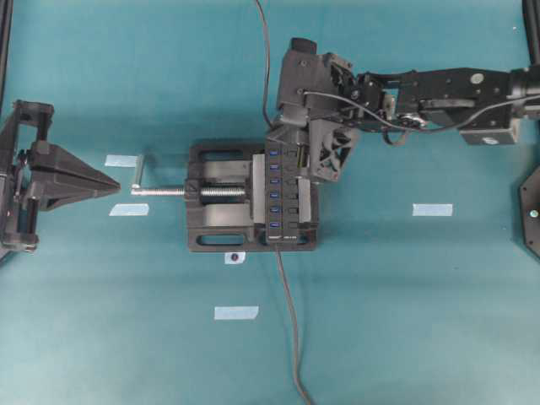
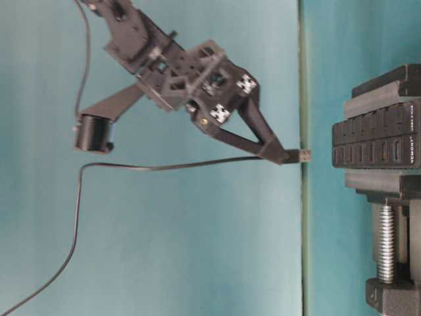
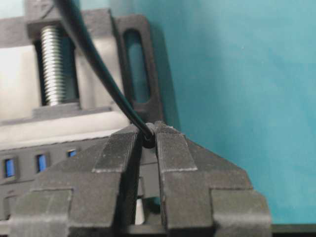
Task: Insert the USB into the front port of the fixed hub.
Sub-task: 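Carry the plug with the right gripper to the hub's front port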
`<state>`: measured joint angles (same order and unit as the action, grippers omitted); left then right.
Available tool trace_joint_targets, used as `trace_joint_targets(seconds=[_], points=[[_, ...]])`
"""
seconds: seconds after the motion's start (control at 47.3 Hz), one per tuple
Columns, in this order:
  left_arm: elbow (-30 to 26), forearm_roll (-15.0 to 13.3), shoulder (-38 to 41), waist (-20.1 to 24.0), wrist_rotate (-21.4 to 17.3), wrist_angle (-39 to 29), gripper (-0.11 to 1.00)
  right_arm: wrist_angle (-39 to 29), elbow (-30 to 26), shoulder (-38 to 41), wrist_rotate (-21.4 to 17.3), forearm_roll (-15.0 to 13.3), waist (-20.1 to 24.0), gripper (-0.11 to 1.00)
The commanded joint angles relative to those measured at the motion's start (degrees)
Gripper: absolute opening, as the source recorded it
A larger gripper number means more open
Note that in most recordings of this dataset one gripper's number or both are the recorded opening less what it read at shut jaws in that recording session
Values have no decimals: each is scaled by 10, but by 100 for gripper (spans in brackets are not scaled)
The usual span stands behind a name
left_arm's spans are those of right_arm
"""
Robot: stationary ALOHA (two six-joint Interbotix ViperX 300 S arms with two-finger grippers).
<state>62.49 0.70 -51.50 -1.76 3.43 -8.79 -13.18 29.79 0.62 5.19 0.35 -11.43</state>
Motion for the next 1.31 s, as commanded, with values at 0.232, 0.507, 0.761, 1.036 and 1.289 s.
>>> trace_joint_targets(seconds=[0.232,0.507,0.761,1.036,1.289], points=[[-11,1,2,0,2,5,0,1,-14,-47,-33,6,39,6],[-10,2,2,0,2,5,0,2,-11,-53,-45,6,64,6],[-11,1,2,-1,2,5,0,3,-4,-54,-46,7,84,6],[-10,1,2,-1,2,5,0,24,11,-57,-83,7,100,6],[-10,1,2,-1,2,5,0,80,43,-55,-120,7,117,6]])
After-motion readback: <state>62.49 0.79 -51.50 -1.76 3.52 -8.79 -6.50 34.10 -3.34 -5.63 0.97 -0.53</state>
